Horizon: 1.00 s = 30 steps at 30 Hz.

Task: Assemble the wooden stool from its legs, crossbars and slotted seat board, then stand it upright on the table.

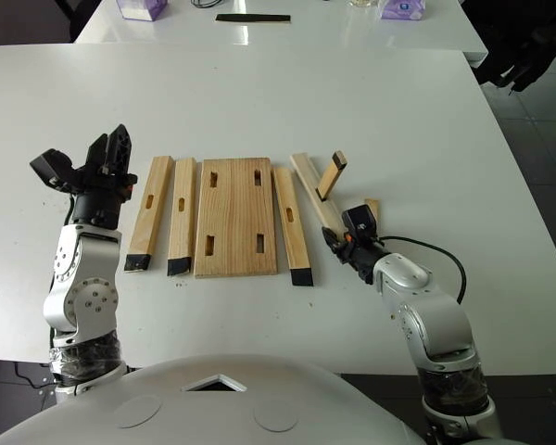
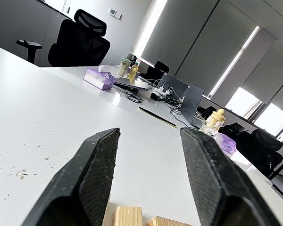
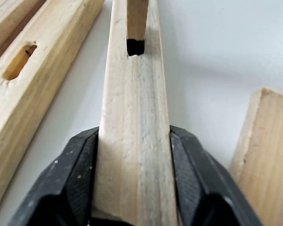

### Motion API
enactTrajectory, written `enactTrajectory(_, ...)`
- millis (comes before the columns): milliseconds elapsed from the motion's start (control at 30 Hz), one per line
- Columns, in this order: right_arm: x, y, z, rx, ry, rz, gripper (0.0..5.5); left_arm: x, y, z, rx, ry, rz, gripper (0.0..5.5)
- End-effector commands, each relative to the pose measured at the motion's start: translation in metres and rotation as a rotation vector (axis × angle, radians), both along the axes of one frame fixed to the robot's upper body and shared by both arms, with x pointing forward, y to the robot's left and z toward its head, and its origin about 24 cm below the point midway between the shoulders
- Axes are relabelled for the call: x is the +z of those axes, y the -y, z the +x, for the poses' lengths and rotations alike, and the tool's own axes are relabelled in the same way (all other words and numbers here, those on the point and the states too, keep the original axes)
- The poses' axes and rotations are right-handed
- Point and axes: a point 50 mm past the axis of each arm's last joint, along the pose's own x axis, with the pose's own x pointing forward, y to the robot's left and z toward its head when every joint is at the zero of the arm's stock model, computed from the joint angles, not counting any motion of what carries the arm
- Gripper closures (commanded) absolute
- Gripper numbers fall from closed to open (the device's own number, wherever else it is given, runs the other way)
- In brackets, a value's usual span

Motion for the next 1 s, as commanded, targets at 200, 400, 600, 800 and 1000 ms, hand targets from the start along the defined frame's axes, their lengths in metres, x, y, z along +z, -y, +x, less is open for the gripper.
enactTrajectory(200, 0.023, -0.004, 0.047, -0.16, 0.113, 0.221, 3.44, 0.018, -0.006, 0.013, -0.047, 0.052, -0.031, 3.14)
enactTrajectory(400, 0.095, -0.016, 0.132, -0.121, 0.307, 0.681, 3.44, 0.069, 0.012, 0.032, -0.32, 0.28, -0.161, 3.14)
enactTrajectory(600, 0.166, -0.025, 0.132, 0.4, 0.356, 0.951, 3.44, 0.108, 0.036, 0.029, -0.625, 0.488, -0.331, 2.5)
enactTrajectory(800, 0.199, -0.018, 0.123, 0.721, 0.249, 0.978, 3.44, 0.116, 0.038, 0.013, -0.774, 0.539, -0.379, 2.33)
enactTrajectory(1000, 0.215, -0.02, 0.114, 0.922, 0.151, 0.903, 3.44, 0.116, 0.038, -0.01, -0.888, 0.492, -0.329, 2.33)
